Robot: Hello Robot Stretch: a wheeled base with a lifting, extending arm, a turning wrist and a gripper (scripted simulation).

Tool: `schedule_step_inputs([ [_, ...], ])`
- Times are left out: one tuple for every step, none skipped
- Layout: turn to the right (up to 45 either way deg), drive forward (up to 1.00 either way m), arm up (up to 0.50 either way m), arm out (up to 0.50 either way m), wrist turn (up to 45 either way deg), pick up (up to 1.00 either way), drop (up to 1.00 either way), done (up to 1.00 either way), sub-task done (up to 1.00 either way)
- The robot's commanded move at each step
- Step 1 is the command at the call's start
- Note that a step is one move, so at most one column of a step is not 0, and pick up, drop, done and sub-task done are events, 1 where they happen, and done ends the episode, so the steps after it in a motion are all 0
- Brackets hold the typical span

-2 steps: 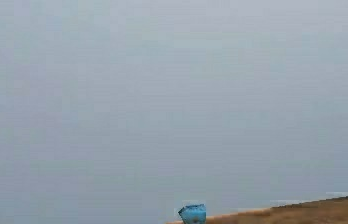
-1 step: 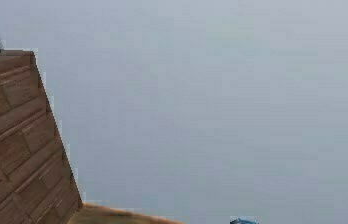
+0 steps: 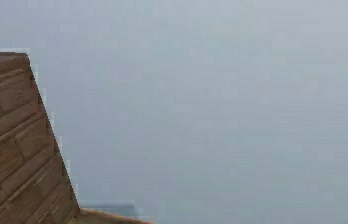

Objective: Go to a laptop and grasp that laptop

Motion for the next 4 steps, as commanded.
schedule_step_inputs([
  [45.0, 0.0, 0.0, 0.0, 0.0, 0.0, 0.0, 0.0, 0.0],
  [45.0, 0.0, 0.0, 0.0, 0.0, 0.0, 0.0, 0.0, 0.0],
  [42.0, 0.0, 0.0, 0.0, 0.0, 0.0, 0.0, 0.0, 0.0],
  [0.0, 0.0, 0.5, 0.0, 0.0, 0.0, 0.0, 0.0, 0.0],
])
